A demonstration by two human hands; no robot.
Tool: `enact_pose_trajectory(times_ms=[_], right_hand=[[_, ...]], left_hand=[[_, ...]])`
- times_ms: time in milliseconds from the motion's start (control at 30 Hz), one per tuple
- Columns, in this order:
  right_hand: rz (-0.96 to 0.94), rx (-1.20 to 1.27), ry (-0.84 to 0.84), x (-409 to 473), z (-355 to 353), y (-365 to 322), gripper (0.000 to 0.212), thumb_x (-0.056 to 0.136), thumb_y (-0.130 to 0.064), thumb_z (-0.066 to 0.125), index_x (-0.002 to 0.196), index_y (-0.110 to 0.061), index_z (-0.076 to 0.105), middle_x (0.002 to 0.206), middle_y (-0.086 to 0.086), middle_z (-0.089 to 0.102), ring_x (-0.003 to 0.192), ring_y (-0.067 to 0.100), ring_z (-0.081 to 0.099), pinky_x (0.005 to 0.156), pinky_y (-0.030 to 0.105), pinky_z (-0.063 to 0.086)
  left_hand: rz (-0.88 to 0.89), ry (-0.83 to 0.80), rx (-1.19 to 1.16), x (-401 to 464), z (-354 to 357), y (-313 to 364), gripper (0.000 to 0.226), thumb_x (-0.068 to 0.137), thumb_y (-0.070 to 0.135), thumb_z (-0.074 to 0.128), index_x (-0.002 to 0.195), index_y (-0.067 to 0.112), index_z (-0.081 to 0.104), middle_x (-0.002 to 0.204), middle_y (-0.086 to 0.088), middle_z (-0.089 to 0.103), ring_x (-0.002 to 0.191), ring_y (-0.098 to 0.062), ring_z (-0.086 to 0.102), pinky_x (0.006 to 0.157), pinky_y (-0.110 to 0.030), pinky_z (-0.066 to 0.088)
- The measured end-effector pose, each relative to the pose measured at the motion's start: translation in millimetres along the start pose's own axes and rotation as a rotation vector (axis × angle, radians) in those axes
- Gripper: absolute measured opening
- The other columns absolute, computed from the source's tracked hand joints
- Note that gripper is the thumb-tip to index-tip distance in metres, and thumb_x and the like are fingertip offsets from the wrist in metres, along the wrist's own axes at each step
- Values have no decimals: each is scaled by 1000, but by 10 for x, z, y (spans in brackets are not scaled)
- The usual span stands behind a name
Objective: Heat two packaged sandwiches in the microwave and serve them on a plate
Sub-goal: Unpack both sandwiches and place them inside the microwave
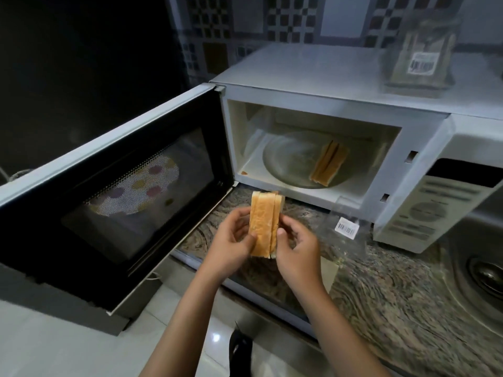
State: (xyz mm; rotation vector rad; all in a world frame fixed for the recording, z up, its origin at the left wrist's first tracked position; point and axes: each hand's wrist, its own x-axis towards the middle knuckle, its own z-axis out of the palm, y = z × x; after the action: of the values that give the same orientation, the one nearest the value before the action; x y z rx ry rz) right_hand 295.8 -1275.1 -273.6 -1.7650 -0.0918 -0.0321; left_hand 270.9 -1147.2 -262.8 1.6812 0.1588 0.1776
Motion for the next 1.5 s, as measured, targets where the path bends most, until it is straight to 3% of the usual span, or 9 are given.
enact_pose_trajectory(times_ms=[267, 400, 667, 800, 900, 1100, 1200, 1367, 1500], right_hand=[[18, 4, 124, 651, 278, -152, 34, 94, -8, 53, 127, -13, 58, 116, -5, 61, 108, 6, 57, 87, 16, 42], [-2, -23, 192, 952, 353, -218, 34, 94, -7, 53, 127, -12, 59, 120, -2, 62, 111, 10, 58, 94, 25, 47], [-6, -118, 311, 1497, 430, -322, 30, 92, -4, 51, 120, -9, 62, 114, 3, 65, 109, 15, 59, 96, 27, 46], [16, -114, 307, 1625, 425, -363, 32, 91, -2, 49, 118, -12, 63, 112, 0, 64, 108, 13, 57, 98, 27, 43], [42, -131, 276, 1700, 425, -365, 34, 91, -1, 48, 118, -16, 63, 108, -4, 63, 105, 10, 56, 94, 22, 41], [126, -141, 241, 1896, 441, -296, 39, 84, 3, 50, 113, -20, 64, 106, -4, 65, 105, 15, 59, 93, 28, 47], [163, -158, 205, 1973, 444, -271, 44, 83, 4, 52, 118, -22, 59, 109, -4, 63, 109, 16, 57, 95, 32, 48], [210, -245, 108, 2031, 391, -274, 43, 84, 3, 52, 124, -11, 54, 116, 6, 61, 113, 24, 56, 83, 22, 43], [217, -254, 38, 1968, 364, -308, 46, 86, 1, 51, 128, -17, 51, 109, -9, 50, 113, 12, 49, 87, 20, 38]], left_hand=[[86, -89, 24, 894, -101, 80, 42, 82, -22, 47, 119, -2, 49, 112, -11, 60, 103, -13, 61, 92, -21, 49], [105, -160, -28, 1246, -107, 145, 48, 81, -21, 47, 110, 18, 52, 108, -4, 62, 95, 4, 62, 88, -16, 49], [105, -238, -134, 1871, -15, 225, 70, 43, 36, 64, 106, 13, 48, 108, -3, 58, 98, -5, 60, 84, -16, 49], [88, -246, -62, 2105, 43, 194, 58, 51, 22, 73, 106, 16, 55, 109, -7, 63, 106, -23, 61, 89, -25, 49], [64, -239, -81, 2193, 79, 169, 44, 55, 15, 76, 91, 27, 55, 101, -4, 65, 92, -13, 62, 82, -22, 48], [72, -270, 5, 2365, 134, 133, 47, 73, -9, 55, 116, 9, 47, 103, 2, 54, 95, -7, 52, 70, -5, 44], [49, -236, 47, 2535, 178, 2, 52, 76, -24, 46, 112, 13, 47, 108, -5, 53, 105, -18, 52, 76, -17, 43], [29, -221, 144, 2621, 266, -148, 50, 74, -18, 53, 111, 16, 50, 109, -4, 56, 106, -18, 55, 83, -20, 42], [39, -195, 132, 2600, 273, -156, 49, 75, -19, 51, 109, 16, 49, 108, -6, 58, 103, -17, 55, 83, -22, 42]])
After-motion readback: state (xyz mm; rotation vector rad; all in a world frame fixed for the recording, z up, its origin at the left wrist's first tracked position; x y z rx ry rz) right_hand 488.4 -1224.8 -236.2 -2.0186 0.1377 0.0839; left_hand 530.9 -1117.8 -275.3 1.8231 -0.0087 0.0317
